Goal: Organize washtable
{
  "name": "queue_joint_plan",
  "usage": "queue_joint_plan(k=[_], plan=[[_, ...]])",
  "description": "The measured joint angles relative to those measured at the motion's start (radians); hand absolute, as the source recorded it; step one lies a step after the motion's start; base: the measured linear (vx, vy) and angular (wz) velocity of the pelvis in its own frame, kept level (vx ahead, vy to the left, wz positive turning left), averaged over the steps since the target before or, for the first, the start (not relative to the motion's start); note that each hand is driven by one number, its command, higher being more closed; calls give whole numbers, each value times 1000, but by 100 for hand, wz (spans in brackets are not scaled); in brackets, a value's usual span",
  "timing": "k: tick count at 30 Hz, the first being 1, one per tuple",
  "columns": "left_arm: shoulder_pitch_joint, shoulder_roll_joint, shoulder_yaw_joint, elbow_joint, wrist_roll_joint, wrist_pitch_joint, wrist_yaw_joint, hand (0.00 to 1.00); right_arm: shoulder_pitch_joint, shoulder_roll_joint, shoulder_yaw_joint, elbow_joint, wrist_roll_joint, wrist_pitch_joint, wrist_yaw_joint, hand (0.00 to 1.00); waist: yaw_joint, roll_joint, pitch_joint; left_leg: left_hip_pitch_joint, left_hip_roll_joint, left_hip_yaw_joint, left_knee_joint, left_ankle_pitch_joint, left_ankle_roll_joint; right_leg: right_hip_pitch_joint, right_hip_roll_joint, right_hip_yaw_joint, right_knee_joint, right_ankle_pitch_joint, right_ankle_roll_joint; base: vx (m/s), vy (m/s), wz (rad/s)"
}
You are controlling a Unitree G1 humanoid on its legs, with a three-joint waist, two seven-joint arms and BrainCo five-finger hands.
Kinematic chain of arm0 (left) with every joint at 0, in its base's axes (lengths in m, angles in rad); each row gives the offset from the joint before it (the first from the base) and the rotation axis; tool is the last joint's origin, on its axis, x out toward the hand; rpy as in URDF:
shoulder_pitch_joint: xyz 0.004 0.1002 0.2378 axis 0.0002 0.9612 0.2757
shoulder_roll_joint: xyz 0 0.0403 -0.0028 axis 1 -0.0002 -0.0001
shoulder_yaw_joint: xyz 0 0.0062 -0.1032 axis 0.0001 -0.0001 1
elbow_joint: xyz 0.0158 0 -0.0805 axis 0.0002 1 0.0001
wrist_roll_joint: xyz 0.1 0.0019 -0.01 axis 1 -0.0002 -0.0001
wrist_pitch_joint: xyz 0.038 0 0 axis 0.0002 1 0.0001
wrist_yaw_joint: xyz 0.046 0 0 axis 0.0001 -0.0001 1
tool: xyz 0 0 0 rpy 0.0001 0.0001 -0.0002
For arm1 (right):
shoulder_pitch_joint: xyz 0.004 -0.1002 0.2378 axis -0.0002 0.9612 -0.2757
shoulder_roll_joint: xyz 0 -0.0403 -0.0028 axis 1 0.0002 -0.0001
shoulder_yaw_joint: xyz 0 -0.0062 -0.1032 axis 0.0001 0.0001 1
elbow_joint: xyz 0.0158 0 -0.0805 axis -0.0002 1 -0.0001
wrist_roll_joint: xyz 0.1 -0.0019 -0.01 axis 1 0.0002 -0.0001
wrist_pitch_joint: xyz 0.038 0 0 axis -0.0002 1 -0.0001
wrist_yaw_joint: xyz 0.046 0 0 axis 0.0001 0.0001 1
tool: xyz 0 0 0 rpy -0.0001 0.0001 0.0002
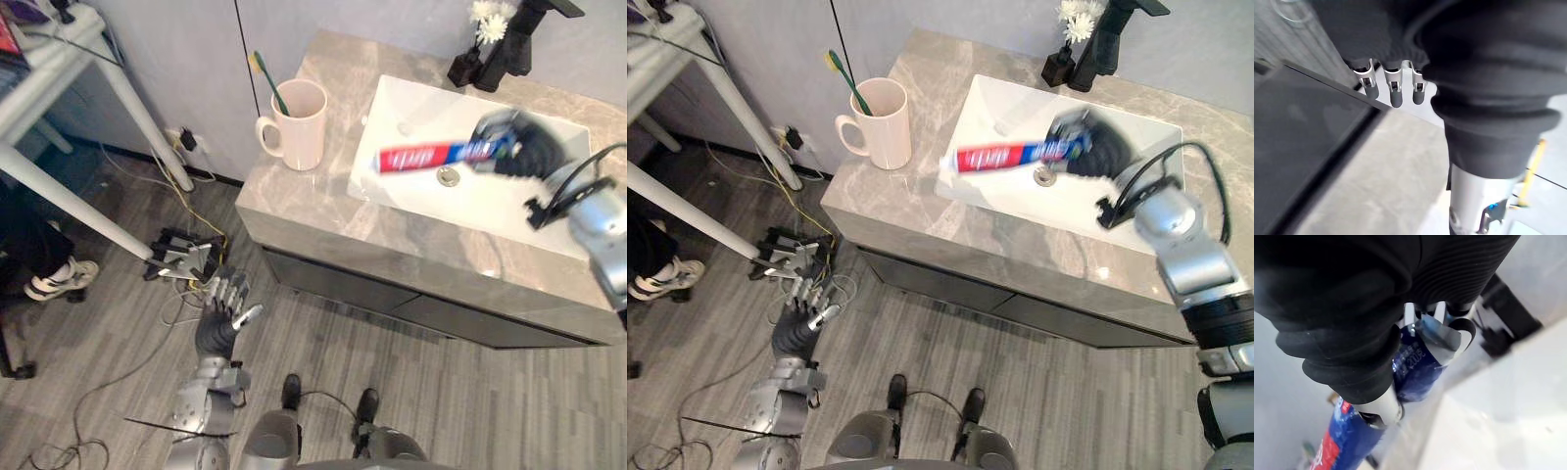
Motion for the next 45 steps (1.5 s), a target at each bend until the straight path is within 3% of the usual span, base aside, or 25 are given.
queue_joint_plan(k=[4,9,15,18,21,33,45], plan=[[-75,63,-117,-49,-78,6,4,0,0,103,-3,-6,5,0,-3,100,-22,3,-40,18,1,-1,-27,12,-6,6,-5,-2,-1,-3,5,6,2,1],[-141,76,-232,-49,-158,36,5,0,45,233,-8,-56,5,3,-31,100,-44,9,-63,27,1,4,-27,13,-6,12,-5,5,0,-3,5,-17,5,-3],[-274,79,-310,-18,-175,46,25,0,151,408,-18,-137,5,9,-64,100,-55,26,-96,50,1,4,-49,26,-7,23,-4,7,1,-3,5,-4,0,-1],[-332,85,-315,27,-197,49,53,0,198,521,-34,-189,2,12,-87,100,-73,26,-99,55,1,2,-63,37,-5,23,-4,6,0,-1,7,-21,0,2],[-377,92,-316,56,-203,65,76,0,245,580,-37,-243,1,12,-96,100,-76,24,-101,57,0,6,-63,37,-5,23,-4,10,0,1,10,-14,6,-3],[-502,94,-316,133,-223,71,117,0,354,683,-25,-264,-11,23,-105,100,-98,19,-127,64,0,16,-78,40,-1,29,3,17,-22,14,13,-1,-2,-2],[-574,93,-246,170,-214,69,146,0,402,695,7,-264,-11,39,-78,100,-100,18,-129,74,-1,21,-80,40,-1,41,5,21,-33,20,14,0,0,0]])
